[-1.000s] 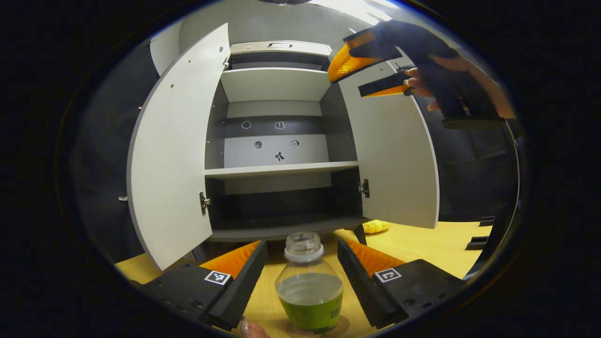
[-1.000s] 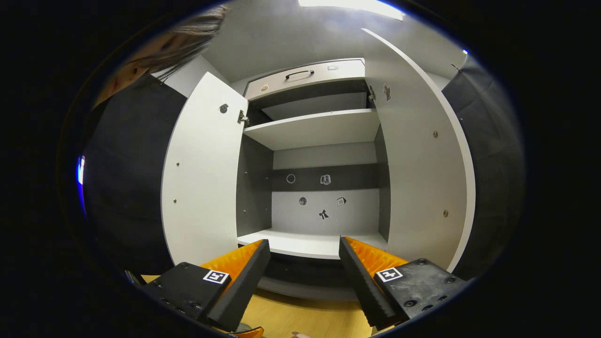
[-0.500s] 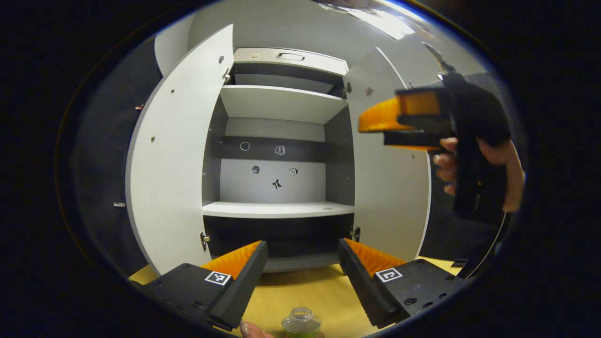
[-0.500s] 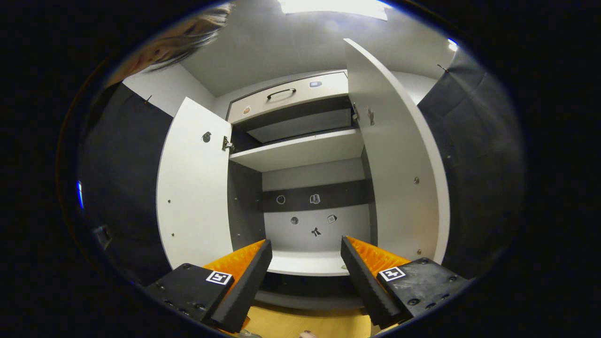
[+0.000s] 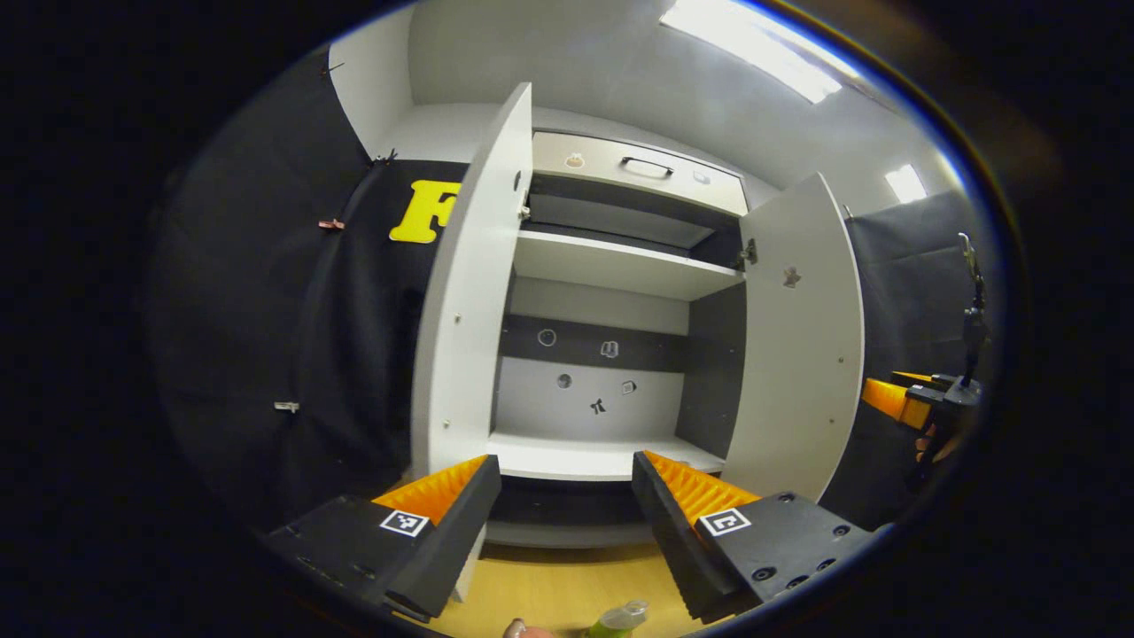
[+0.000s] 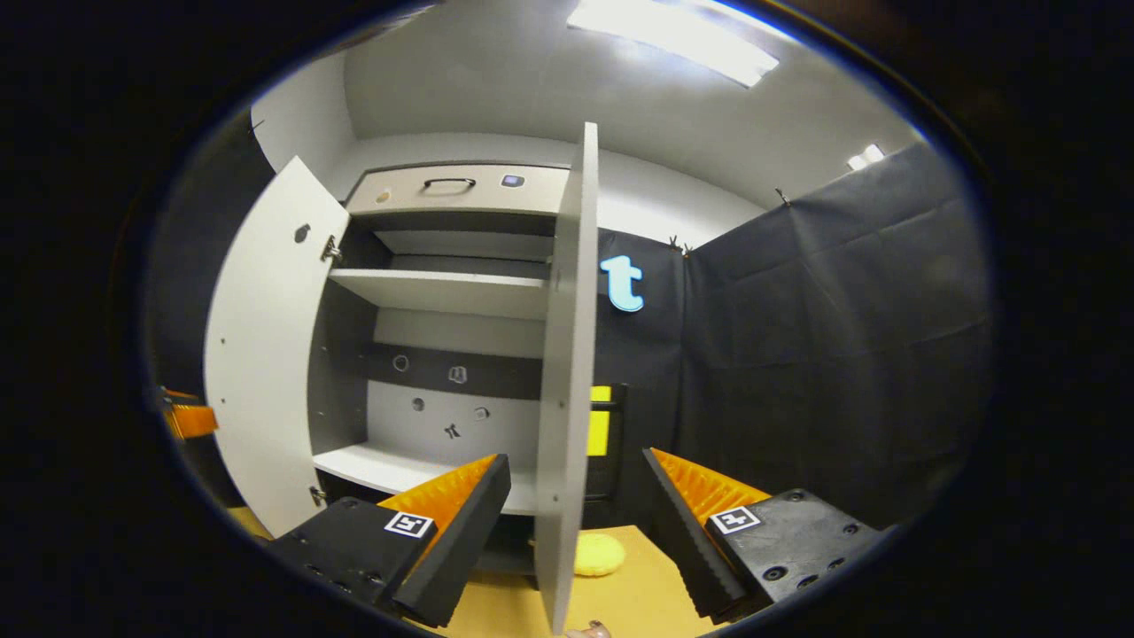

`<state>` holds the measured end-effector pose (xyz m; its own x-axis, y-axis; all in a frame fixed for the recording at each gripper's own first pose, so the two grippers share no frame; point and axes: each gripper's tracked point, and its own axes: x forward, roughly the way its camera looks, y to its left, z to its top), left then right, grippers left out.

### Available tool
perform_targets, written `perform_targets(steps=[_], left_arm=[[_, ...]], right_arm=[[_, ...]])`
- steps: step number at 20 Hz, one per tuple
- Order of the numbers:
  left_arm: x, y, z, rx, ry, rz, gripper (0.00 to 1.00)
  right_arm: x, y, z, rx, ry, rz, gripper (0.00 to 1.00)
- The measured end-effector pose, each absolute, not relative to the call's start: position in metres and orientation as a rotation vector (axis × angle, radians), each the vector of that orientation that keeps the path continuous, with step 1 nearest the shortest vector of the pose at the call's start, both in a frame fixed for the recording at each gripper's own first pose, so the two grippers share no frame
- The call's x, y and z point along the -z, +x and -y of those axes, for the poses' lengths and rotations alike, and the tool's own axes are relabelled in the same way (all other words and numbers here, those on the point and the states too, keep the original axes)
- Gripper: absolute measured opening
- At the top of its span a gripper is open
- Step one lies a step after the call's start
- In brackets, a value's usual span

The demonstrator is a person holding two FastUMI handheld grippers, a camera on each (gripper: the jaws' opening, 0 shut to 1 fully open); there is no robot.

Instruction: Grasp the bottle in the cabinet with the left hand and place it on the coaster, then close the right door with the right hand and the left door with the left hand.

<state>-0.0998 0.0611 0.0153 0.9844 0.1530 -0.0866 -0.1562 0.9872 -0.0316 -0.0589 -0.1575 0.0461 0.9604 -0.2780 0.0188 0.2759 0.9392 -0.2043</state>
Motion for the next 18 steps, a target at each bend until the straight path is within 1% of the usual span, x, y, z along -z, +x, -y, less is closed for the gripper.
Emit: perform_targets(steps=[4, 5, 6, 8, 11, 14, 17, 18], left_arm=[[-0.023, -0.132, -0.112, -0.280, -0.005, -0.130, 0.95], [-0.025, -0.140, -0.127, -0.319, 0.000, -0.135, 0.95], [-0.028, -0.149, -0.143, -0.361, 0.011, -0.139, 0.95], [-0.031, -0.163, -0.170, -0.432, 0.042, -0.151, 0.95], [-0.034, -0.172, -0.198, -0.500, 0.071, -0.173, 0.95], [-0.034, -0.173, -0.216, -0.535, 0.071, -0.180, 0.95], [-0.036, -0.172, -0.223, -0.548, 0.088, -0.181, 0.95], [-0.036, -0.171, -0.226, -0.546, 0.089, -0.178, 0.95]], right_arm=[[-0.024, -0.048, 0.192, 0.310, -0.199, -0.100, 0.97], [-0.021, -0.046, 0.197, 0.313, -0.187, -0.109, 0.94], [-0.019, -0.044, 0.201, 0.314, -0.176, -0.113, 0.98], [-0.018, -0.038, 0.213, 0.316, -0.144, -0.116, 0.97], [-0.012, -0.033, 0.210, 0.256, -0.104, -0.124, 0.97], [-0.011, -0.023, 0.197, 0.194, -0.091, -0.130, 0.92], [-0.004, -0.015, 0.160, 0.098, -0.059, -0.143, 0.92], [0.000, -0.011, 0.144, 0.061, -0.050, -0.148, 0.94]])
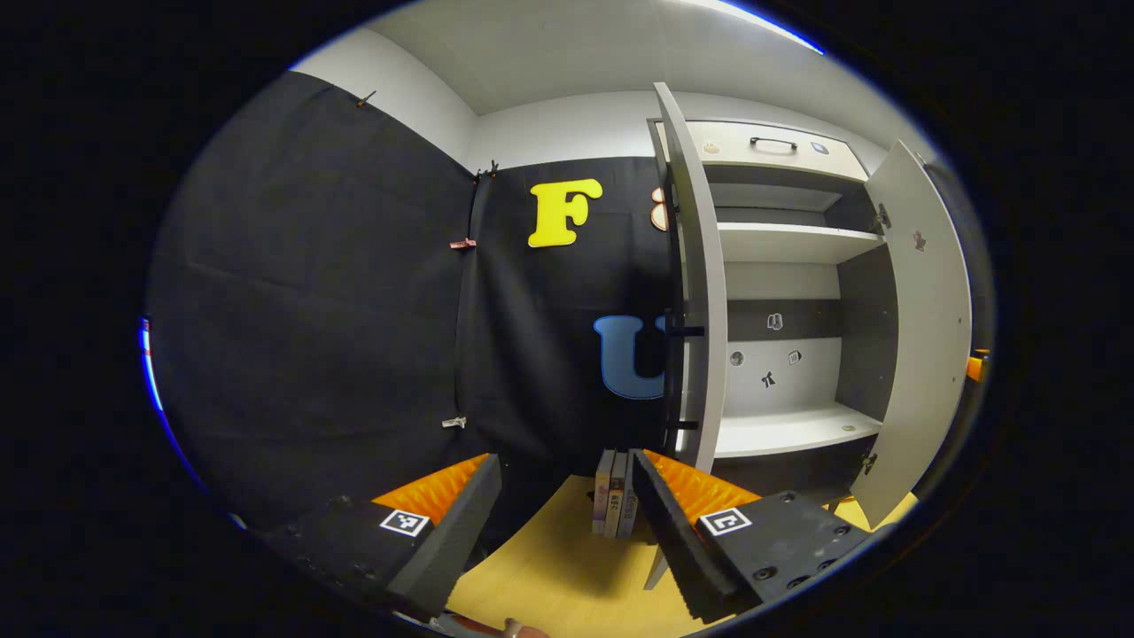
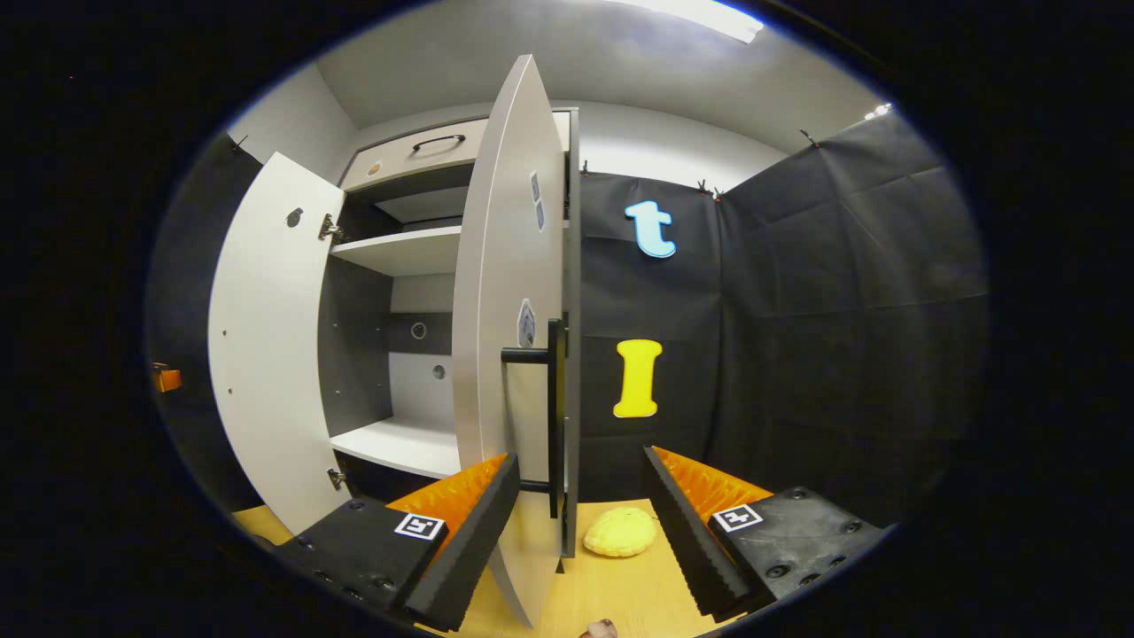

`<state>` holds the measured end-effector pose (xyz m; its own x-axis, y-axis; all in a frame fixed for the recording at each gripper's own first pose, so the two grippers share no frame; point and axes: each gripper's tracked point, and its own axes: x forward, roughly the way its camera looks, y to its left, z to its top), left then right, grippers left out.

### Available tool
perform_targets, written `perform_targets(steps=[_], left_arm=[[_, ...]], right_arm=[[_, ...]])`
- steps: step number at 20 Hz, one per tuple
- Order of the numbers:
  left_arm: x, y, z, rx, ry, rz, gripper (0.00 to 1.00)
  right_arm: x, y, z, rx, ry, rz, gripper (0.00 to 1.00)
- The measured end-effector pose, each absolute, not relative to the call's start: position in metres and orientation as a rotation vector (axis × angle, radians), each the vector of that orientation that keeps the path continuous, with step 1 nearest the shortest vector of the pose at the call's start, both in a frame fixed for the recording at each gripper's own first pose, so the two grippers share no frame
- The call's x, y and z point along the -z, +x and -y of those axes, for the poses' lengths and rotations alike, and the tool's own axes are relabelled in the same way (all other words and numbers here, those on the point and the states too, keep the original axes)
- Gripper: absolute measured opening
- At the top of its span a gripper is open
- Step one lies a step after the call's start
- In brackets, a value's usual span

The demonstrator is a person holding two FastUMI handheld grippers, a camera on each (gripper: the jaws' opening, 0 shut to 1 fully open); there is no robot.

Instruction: Grasp the bottle in the cabinet with the left hand and place it on the coaster, then close the right door with the right hand and the left door with the left hand.

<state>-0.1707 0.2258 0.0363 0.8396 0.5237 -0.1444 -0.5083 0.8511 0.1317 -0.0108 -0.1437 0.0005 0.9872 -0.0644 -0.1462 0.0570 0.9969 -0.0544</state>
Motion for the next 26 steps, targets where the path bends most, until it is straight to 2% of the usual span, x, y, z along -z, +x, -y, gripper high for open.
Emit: perform_targets(steps=[3, 9, 14, 18, 25, 26], left_arm=[[-0.038, -0.165, -0.222, -0.531, 0.024, -0.150, 0.95], [-0.031, -0.167, -0.225, -0.524, -0.031, -0.133, 0.95], [-0.028, -0.153, -0.240, -0.512, -0.038, -0.133, 0.95], [-0.022, -0.118, -0.247, -0.450, -0.066, -0.127, 0.95], [-0.015, -0.077, -0.233, -0.330, -0.096, -0.137, 0.95], [-0.016, -0.073, -0.228, -0.311, -0.102, -0.136, 0.95]], right_arm=[[0.012, 0.009, 0.100, -0.026, -0.006, -0.158, 0.94], [0.035, 0.071, 0.037, -0.108, 0.049, -0.168, 0.92], [0.052, 0.122, 0.005, -0.081, 0.056, -0.170, 0.92], [0.059, 0.148, -0.004, -0.030, -0.001, -0.148, 0.92], [0.060, 0.152, 0.002, 0.022, -0.022, -0.167, 0.90], [0.058, 0.145, 0.002, 0.018, -0.014, -0.173, 0.95]])
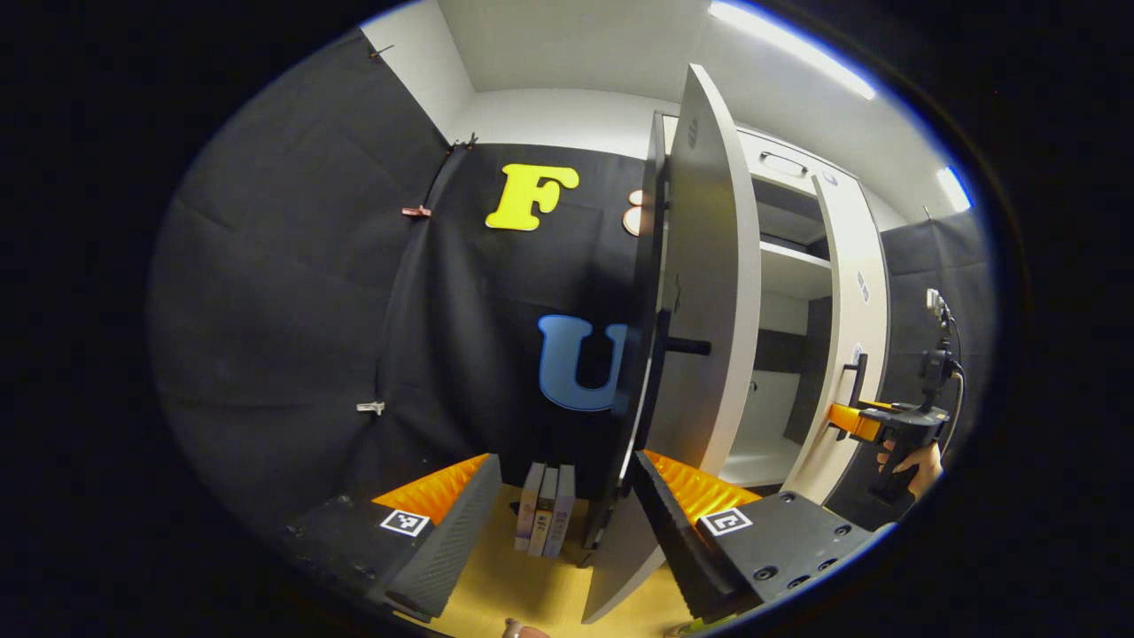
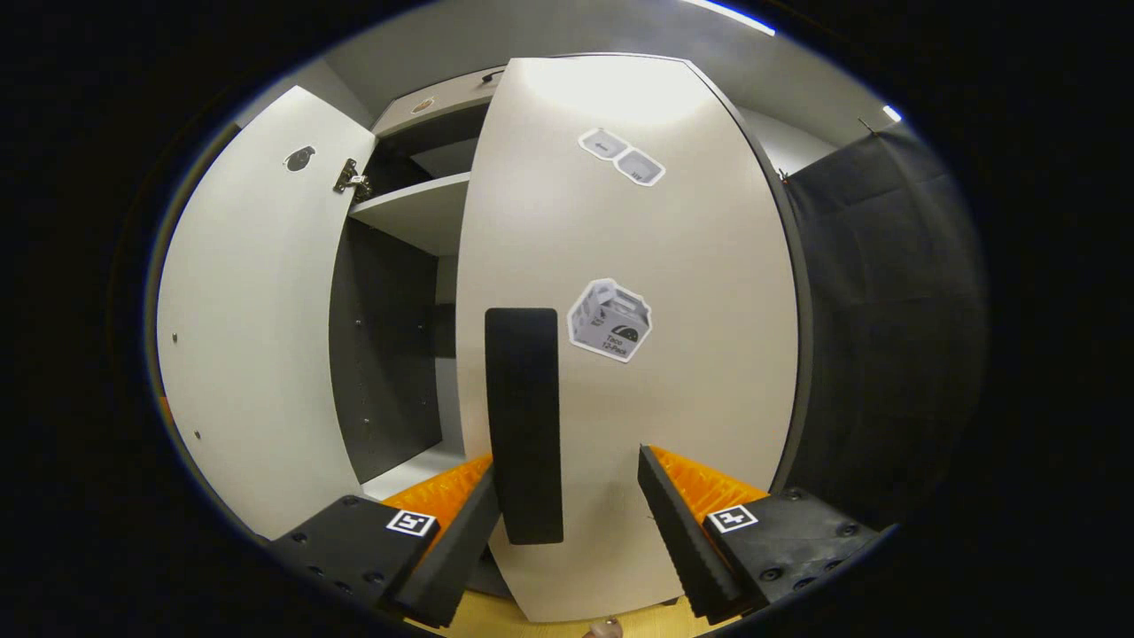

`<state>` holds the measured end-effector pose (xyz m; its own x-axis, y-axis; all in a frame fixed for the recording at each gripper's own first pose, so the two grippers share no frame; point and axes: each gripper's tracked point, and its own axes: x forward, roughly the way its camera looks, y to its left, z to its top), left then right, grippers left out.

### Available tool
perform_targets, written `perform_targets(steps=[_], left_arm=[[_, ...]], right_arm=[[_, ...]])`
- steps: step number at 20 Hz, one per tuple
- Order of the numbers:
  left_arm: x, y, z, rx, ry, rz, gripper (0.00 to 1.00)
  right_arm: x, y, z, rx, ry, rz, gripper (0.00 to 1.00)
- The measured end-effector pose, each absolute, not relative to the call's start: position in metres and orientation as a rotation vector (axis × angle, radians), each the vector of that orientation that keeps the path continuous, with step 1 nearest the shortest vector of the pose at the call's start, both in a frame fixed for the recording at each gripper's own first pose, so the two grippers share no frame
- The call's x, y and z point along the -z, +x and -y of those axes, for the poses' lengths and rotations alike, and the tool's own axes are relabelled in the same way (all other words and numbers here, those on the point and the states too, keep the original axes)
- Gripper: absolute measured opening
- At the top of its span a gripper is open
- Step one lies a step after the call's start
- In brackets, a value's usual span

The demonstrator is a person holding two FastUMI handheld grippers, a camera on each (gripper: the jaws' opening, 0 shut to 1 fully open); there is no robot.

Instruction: Grasp the bottle in the cabinet with the left hand and place it on the coaster, then close the right door with the right hand and the left door with the left hand.

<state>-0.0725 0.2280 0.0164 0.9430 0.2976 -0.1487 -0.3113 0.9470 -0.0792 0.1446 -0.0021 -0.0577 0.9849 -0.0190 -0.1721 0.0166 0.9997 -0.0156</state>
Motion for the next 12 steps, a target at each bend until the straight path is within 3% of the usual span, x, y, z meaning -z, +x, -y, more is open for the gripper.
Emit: perform_targets(steps=[5, 6, 7, 12], left_arm=[[-0.017, -0.065, -0.217, -0.268, -0.109, -0.138, 0.94], [-0.016, -0.064, -0.214, -0.255, -0.105, -0.142, 0.89], [-0.018, -0.062, -0.210, -0.240, -0.088, -0.144, 0.93], [-0.014, -0.046, -0.174, -0.156, -0.076, -0.155, 0.92]], right_arm=[[0.046, 0.092, 0.009, 0.005, -0.023, -0.187, 0.98], [0.043, 0.086, 0.011, 0.006, -0.027, -0.184, 0.98], [0.041, 0.083, 0.012, 0.010, -0.030, -0.180, 0.98], [0.033, 0.066, 0.027, 0.029, -0.034, -0.176, 0.98]])
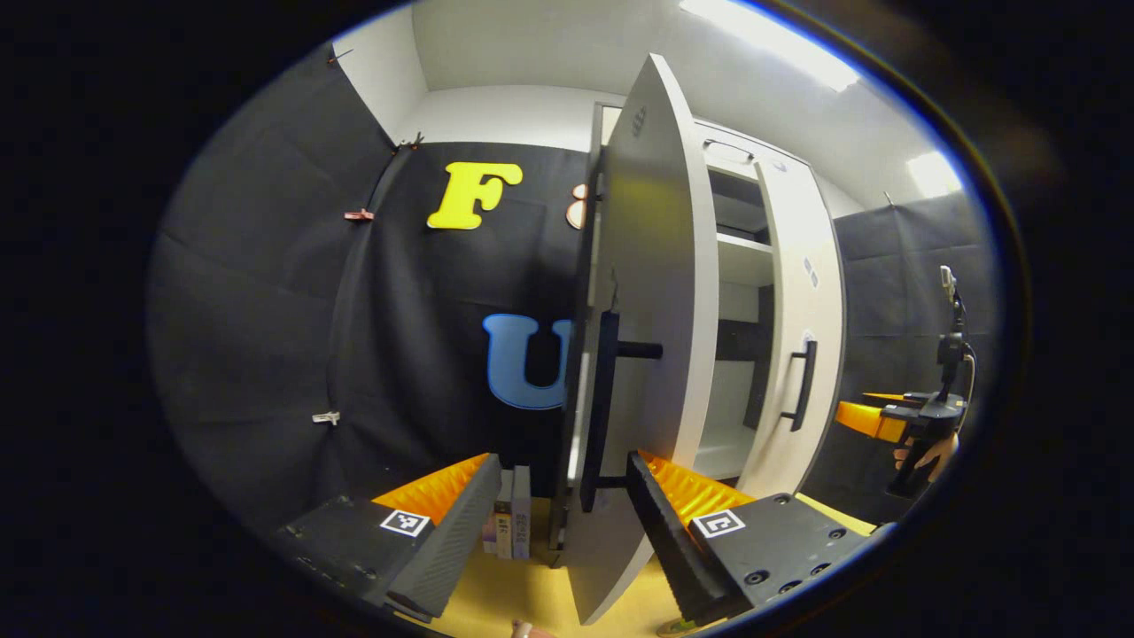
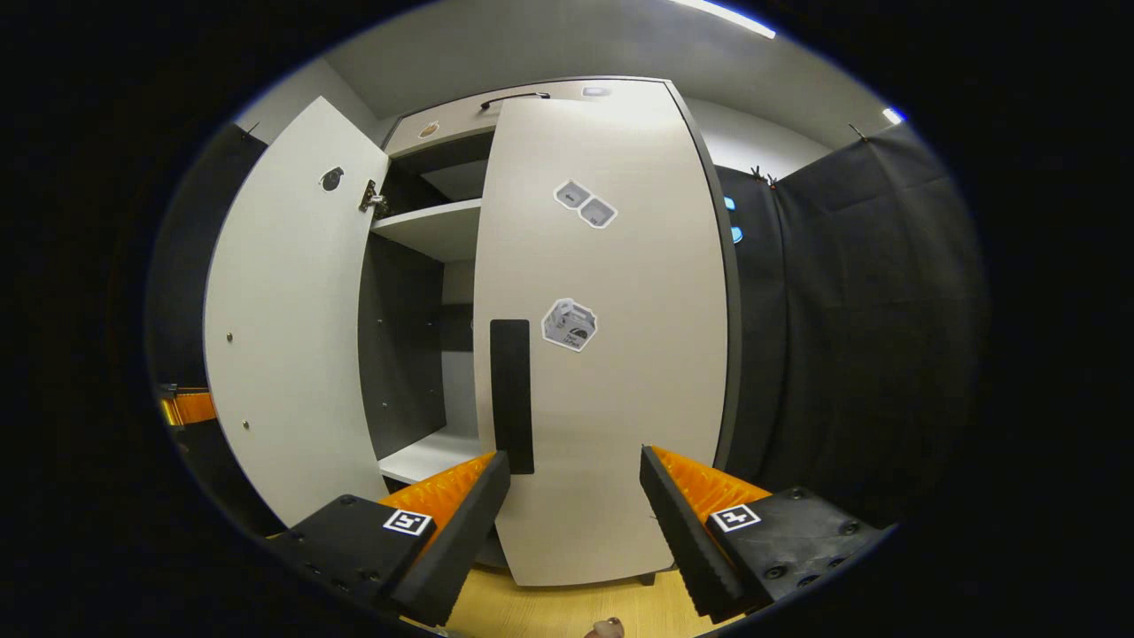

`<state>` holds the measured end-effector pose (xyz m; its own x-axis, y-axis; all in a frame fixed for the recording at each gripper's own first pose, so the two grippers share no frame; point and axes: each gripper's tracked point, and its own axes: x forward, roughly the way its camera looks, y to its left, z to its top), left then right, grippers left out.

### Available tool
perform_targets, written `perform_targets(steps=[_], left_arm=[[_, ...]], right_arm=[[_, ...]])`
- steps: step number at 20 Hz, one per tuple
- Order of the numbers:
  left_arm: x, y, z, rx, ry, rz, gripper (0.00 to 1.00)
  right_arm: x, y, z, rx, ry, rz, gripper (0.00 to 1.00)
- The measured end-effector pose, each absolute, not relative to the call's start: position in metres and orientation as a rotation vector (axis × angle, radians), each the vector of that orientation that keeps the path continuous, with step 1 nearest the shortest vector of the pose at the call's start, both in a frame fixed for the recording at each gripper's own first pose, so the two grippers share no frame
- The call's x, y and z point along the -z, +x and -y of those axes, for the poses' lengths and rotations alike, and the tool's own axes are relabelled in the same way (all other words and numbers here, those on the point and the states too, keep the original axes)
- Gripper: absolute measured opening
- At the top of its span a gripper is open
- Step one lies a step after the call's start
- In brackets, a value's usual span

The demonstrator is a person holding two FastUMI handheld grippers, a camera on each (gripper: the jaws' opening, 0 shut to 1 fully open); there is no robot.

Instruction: Grasp the bottle in the cabinet with the left hand and place it on the coaster, then close the right door with the right hand and the left door with the left hand.

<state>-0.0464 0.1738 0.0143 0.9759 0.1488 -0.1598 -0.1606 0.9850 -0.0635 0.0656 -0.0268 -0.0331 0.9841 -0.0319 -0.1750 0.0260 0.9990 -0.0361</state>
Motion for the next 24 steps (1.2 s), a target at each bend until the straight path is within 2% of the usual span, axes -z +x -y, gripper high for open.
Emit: perform_targets(steps=[11, 12, 13, 20, 21, 22, 24], left_arm=[[0.002, 0.007, -0.071, 0.047, -0.114, -0.150, 0.94], [0.001, 0.010, -0.066, 0.053, -0.077, -0.153, 0.91], [-0.001, 0.010, -0.064, 0.052, -0.052, -0.150, 0.94], [0.009, -0.002, -0.054, 0.041, -0.101, -0.168, 0.94], [0.009, -0.002, -0.053, 0.044, -0.100, -0.171, 0.90], [0.009, -0.003, -0.051, 0.045, -0.097, -0.172, 0.94], [0.010, -0.002, -0.048, 0.049, -0.089, -0.176, 0.90]], right_arm=[[0.020, 0.039, 0.079, 0.087, -0.064, -0.185, 0.98], [0.018, 0.037, 0.083, 0.089, -0.068, -0.182, 0.98], [0.016, 0.035, 0.086, 0.089, -0.066, -0.180, 0.98], [0.014, 0.029, 0.086, 0.064, -0.039, -0.182, 0.98], [0.014, 0.027, 0.087, 0.063, -0.040, -0.185, 0.98], [0.014, 0.026, 0.087, 0.061, -0.042, -0.187, 0.98], [0.015, 0.023, 0.086, 0.059, -0.042, -0.191, 0.98]])
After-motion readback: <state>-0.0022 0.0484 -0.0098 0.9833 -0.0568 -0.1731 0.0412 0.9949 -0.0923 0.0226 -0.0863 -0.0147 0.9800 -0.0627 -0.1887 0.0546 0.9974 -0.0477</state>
